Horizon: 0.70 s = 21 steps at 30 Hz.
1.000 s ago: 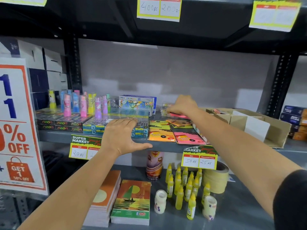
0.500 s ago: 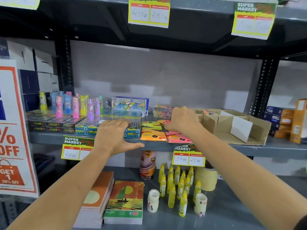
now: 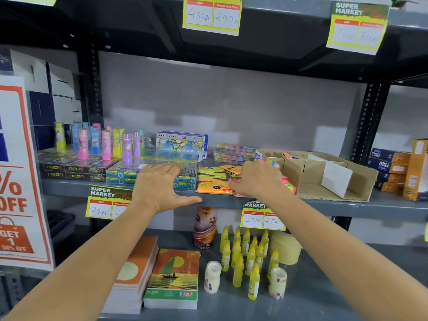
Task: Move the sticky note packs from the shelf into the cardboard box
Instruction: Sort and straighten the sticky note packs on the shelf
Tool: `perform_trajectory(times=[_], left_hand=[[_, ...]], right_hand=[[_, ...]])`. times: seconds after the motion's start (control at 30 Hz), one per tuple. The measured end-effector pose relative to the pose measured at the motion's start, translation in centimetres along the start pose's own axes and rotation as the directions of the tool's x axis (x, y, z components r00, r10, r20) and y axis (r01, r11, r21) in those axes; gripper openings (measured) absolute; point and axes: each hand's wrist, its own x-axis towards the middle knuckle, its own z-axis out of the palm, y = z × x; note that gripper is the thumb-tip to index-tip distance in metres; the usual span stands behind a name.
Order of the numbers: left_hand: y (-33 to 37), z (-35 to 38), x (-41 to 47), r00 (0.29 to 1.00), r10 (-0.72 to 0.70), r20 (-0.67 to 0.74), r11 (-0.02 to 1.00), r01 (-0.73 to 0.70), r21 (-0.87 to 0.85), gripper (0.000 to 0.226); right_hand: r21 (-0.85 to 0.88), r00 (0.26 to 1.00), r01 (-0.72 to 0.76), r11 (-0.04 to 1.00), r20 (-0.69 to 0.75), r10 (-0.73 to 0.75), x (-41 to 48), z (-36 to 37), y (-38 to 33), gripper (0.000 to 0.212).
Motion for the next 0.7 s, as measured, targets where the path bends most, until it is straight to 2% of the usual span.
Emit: perform_trajectory(times=[0.13,0.3,0.37,0.5,0.6,0.7], left_hand=[[-0.1,0.0,0.0,1.0,0.01,-0.003,1.0,-0.01,0.004,0.112],[0.0,-0.2,0.1,0.999,0.034,-0.014,0.999,-0.035,-0.014,0.101],[0.1,-0.3,0.0,1.0,0.029,-0.005,1.0,-0.029,-0.006,0.101],[0.1,-0.4,0.0,1.0,0.015,0.0,1.0,-0.015,-0.001,0.105],[0.1,-0.3,0.0,1.0,0.009,-0.008,1.0,-0.009,0.002,0.109],[0.0,-0.1,0.0,1.0,0.002,-0.022,1.0,-0.003,-0.014,0.111]], right_hand=[[0.007,0.999,-0.016,1.0,0.045,0.016,0.7,-0.6,0.0,0.046],[0.153,0.999,-0.048,0.987,-0.013,0.05,5.0,-2.6,0.1,0.043],[0.183,0.998,-0.044,0.982,0.052,0.035,7.0,-2.8,-0.1,0.037],[0.132,0.963,-0.017,0.991,0.27,-0.019,10.0,-2.1,-0.3,0.029],[0.116,0.935,-0.04,0.992,0.355,-0.004,11.2,-0.6,0.1,0.049],[0.099,0.905,-0.046,0.994,0.425,0.0,11.7,0.8,-0.1,0.057]])
